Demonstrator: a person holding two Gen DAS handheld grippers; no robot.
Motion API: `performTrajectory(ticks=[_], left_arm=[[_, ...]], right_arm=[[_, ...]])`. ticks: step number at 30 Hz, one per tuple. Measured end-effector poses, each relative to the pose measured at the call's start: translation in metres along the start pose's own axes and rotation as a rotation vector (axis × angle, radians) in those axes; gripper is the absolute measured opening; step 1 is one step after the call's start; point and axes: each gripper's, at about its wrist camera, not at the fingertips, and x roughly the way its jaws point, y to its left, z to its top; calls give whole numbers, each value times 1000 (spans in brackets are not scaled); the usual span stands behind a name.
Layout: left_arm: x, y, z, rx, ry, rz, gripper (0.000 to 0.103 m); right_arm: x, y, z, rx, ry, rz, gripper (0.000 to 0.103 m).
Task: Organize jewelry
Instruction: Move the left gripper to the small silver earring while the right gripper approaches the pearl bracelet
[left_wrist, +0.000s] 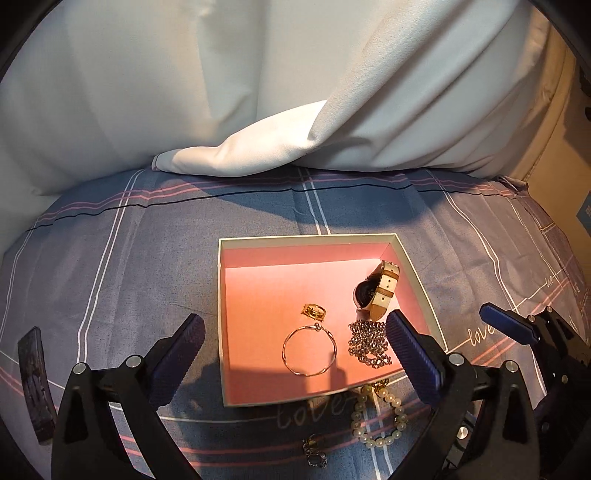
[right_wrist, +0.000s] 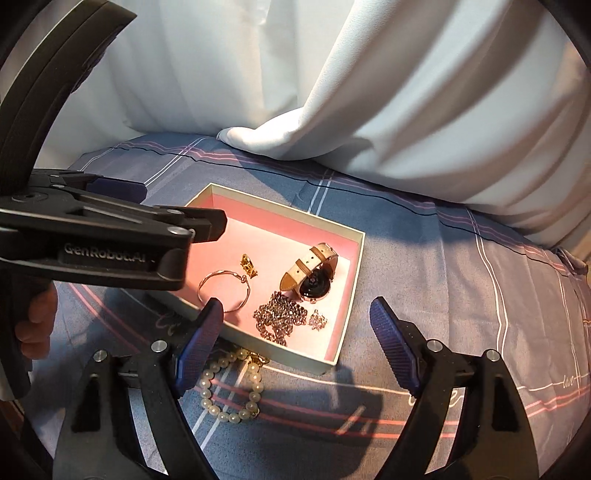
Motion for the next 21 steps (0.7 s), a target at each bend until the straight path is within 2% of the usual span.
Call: performTrajectory(ticks=[6, 11, 15, 17, 21], left_arm=[[-4, -5, -55, -2, 28, -48, 97], [9, -17, -101, 75, 80, 4, 95], [20, -11, -120, 86, 116, 30, 84], [20, -7, -122, 75, 101, 42, 78], [21, -9, -126, 117, 70, 88, 67]], right_arm=[[3, 2, -54, 97, 50, 85, 81], [15, 12, -91, 138, 99, 108, 81], [16, 18, -95, 111, 97, 98, 81], [16, 19, -97, 111, 92, 97, 81], [18, 21, -96, 105, 99, 90, 81]])
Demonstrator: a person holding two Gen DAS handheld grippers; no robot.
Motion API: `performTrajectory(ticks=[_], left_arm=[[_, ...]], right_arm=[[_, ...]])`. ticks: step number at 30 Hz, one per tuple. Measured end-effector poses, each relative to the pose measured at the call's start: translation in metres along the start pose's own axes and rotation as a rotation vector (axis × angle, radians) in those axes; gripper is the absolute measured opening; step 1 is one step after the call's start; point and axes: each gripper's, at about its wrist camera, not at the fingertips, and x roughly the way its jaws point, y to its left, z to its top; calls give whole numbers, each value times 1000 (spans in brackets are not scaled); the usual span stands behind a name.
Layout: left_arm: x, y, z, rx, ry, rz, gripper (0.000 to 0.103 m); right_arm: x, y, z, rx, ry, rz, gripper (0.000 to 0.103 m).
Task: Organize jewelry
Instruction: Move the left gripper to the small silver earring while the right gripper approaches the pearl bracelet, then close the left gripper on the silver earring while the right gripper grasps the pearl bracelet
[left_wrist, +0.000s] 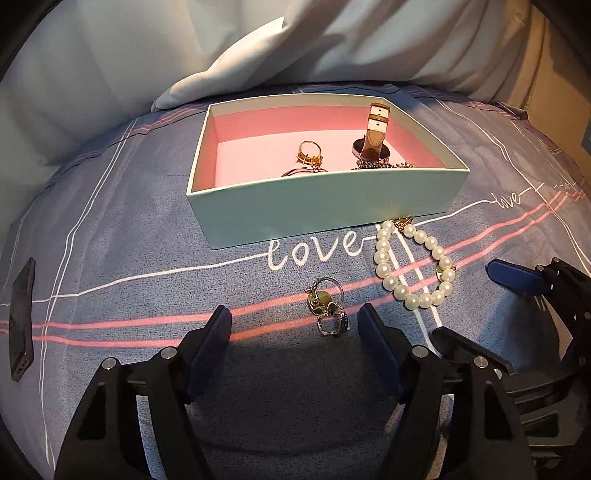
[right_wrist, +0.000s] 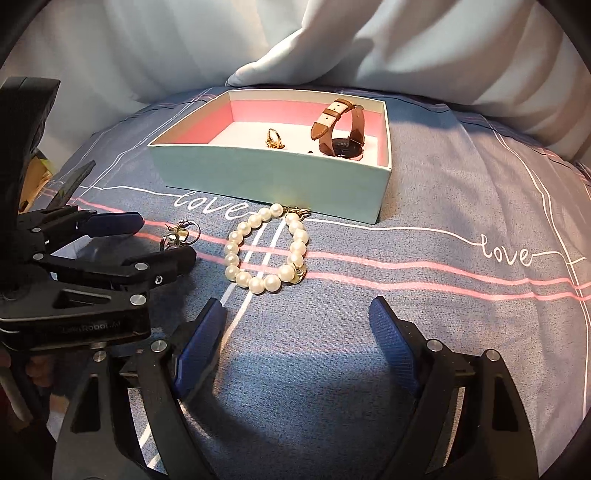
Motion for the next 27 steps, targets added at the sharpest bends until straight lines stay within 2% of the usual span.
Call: performTrajectory(ticks=[1, 8, 12, 23, 27], left_arm=[[-1, 1, -1, -5, -8, 0, 65], [-5, 17, -1, -71, -43, -22, 28], [-6, 27, 0, -103, -42, -46, 16], [-8, 32, 1, -127, -35, -81, 16], [-12, 34, 3, -140, -36, -90, 16]], right_arm=[[0, 0, 0, -2, 1, -2, 82], [3, 0, 7, -7, 8, -2, 82], [5, 2, 11, -13, 13, -1, 82], [10, 5, 25, -7, 10, 12, 82], [16, 8, 29, -18, 18, 9, 76]])
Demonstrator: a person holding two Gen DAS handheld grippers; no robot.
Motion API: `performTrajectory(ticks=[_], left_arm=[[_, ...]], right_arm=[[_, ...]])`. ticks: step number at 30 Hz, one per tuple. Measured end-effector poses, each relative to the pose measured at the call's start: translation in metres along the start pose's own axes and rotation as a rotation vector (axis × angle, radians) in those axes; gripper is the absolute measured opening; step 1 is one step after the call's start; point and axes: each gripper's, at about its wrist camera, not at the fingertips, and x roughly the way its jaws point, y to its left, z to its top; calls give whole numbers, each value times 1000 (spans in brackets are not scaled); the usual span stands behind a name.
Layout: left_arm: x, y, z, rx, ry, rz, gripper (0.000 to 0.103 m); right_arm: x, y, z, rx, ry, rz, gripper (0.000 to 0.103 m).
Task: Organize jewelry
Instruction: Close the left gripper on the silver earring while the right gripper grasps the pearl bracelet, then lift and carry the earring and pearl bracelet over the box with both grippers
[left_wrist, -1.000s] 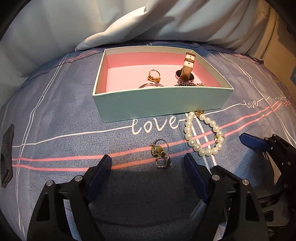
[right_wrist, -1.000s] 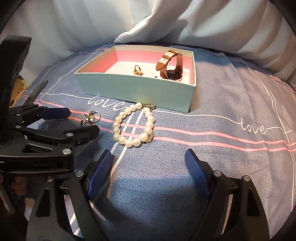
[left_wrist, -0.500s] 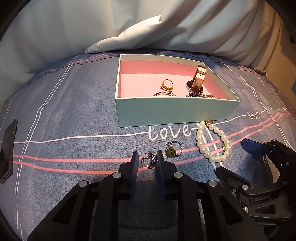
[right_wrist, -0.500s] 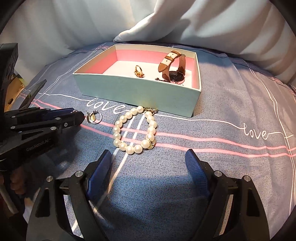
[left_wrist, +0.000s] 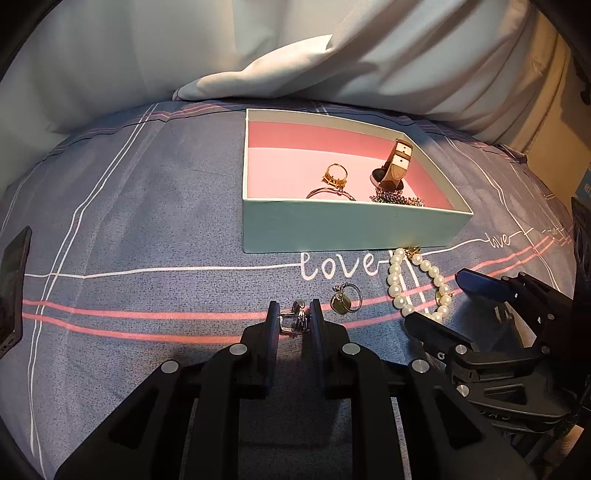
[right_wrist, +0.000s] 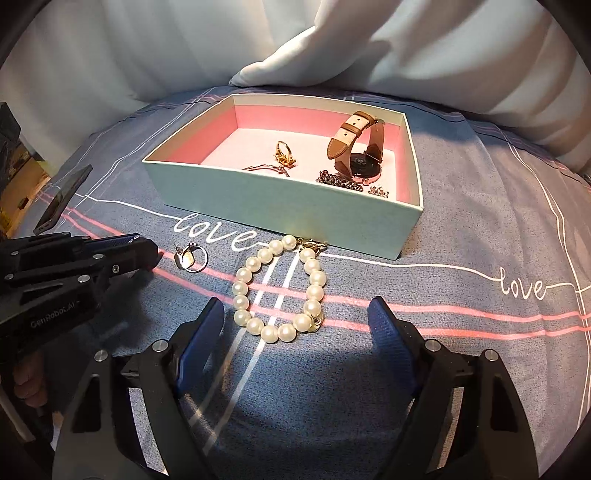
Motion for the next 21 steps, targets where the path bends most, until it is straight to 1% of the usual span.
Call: performTrajectory(ticks=[5, 7, 9, 11, 12, 13, 14, 16, 21], left_arm=[[-3, -6, 2, 15, -5, 10, 16], [-3, -8, 3, 20, -6, 13, 16], [-3, -10, 3, 28, -2, 14, 16], [-4, -12, 4, 33, -2, 14, 16], [-5, -12, 4, 34, -3, 13, 16], [-5, -12, 4, 34, -4, 15, 16], [-5, -13, 4, 34, -4, 14, 16], [-8, -13, 6, 36, -8, 13, 16], [-17, -13, 14, 37, -29, 11, 16]], right_arm=[[-1, -1, 3, 14, -16, 1, 76], [1, -2, 3, 16, -5, 9, 72], [1, -1, 4, 9, 2, 18, 51], [-1, -1, 5, 4, 4, 33, 36], [-1, 0, 5, 3, 10, 39, 25], [-2, 2, 5, -3, 9, 44, 21], [-4, 4, 6, -12, 1, 34, 10], [-10, 8, 8, -35, -14, 22, 10], [-33, 9, 19, -55, -68, 25, 10]])
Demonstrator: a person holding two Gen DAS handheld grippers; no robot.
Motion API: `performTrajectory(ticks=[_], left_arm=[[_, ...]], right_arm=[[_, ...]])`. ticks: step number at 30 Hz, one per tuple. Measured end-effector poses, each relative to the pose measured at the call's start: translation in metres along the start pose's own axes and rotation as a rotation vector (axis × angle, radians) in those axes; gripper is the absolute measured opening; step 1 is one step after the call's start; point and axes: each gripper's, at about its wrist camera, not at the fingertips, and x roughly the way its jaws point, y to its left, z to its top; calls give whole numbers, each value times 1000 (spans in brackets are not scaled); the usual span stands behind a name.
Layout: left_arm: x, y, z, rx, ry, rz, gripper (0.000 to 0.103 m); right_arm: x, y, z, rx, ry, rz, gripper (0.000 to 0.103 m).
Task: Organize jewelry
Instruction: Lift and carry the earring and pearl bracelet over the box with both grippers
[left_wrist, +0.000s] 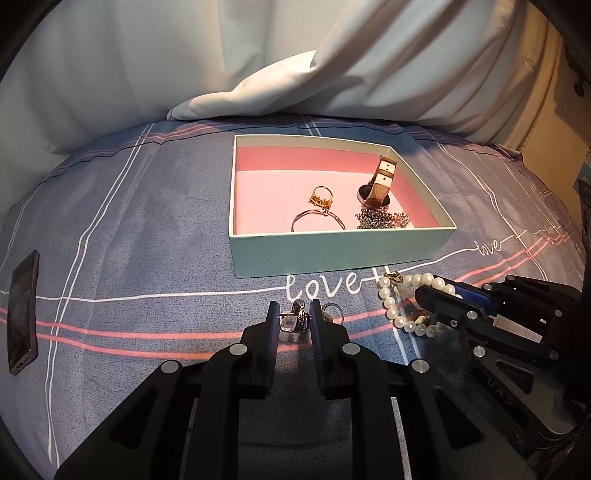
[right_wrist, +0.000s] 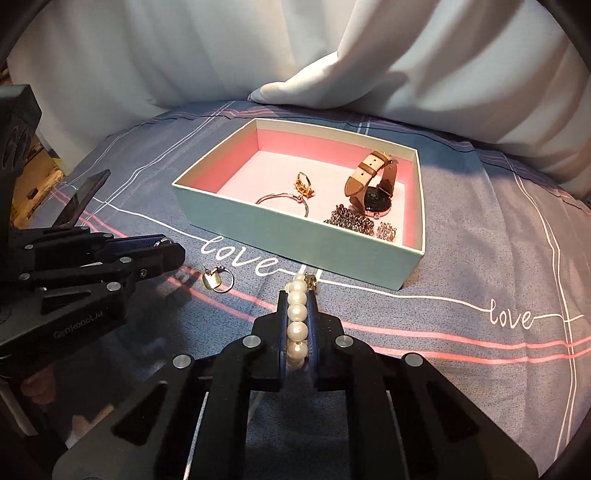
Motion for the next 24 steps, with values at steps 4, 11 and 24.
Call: performTrajectory(ticks=[4, 11, 24], left_arm=[[-9, 0, 12, 1, -27, -5, 16], [-21, -8, 34, 12, -64, -19, 16], [-34, -22, 99, 35, -140, -29, 16]], right_arm=[[-19, -6, 10, 2, -44, -4, 10], [-42, -16, 27, -13, -98, -28, 10], [-67, -22, 84, -69, -197, -65, 10]])
